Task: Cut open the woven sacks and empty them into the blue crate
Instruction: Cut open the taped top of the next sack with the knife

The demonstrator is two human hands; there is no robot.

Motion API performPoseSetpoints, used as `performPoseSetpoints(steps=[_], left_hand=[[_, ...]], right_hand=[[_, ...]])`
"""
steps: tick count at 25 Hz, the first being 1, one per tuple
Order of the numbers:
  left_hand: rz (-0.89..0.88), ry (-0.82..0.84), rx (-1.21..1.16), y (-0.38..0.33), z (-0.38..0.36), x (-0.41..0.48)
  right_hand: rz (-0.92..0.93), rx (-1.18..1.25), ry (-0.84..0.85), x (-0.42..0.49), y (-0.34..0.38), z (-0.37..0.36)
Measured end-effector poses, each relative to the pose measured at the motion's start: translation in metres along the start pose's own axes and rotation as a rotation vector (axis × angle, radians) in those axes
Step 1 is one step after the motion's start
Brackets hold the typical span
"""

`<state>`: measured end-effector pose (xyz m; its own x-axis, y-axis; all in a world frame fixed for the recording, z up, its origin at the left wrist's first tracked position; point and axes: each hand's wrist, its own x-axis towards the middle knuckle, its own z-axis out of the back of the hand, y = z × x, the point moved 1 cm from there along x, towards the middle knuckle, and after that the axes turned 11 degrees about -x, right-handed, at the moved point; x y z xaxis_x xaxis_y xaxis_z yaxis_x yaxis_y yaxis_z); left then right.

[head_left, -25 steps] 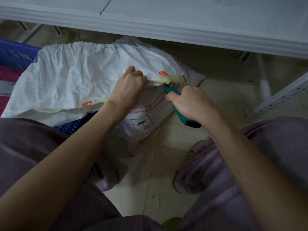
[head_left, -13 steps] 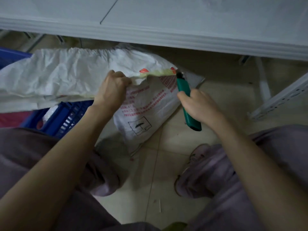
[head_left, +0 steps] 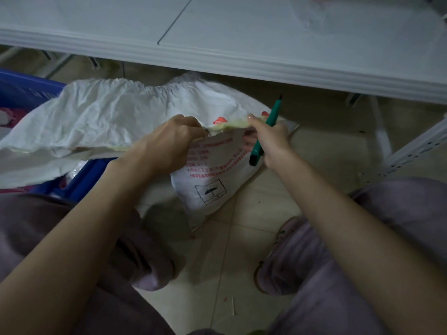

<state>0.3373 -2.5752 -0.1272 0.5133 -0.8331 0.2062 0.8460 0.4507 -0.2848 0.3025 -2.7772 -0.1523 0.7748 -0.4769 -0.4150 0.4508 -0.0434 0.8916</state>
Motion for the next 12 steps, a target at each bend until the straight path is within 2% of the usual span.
performPoseSetpoints(steps=[4, 6, 10, 12], left_hand=[[0.154, 0.023, 0.025, -0.008, -0.002, -0.011], [0.219, -0.008, 0.11, -0.014, -0.009, -0.011], [0.164, -0.215, 0.356, -0.021, -0.022, -0.003], [0.159, -0.218, 0.3, -0.023, -0.026, 0.002]], right_hand=[[0.057, -0.077, -0.082, 0.002, 0.009, -0.005], [0.089, -0.037, -0.091, -0.001, 0.014, -0.005], [0.045, 0.142, -0.096, -0.008, 0.023, 0.007], [0.04, 0.147, -0.097, -0.01, 0.022, 0.013]])
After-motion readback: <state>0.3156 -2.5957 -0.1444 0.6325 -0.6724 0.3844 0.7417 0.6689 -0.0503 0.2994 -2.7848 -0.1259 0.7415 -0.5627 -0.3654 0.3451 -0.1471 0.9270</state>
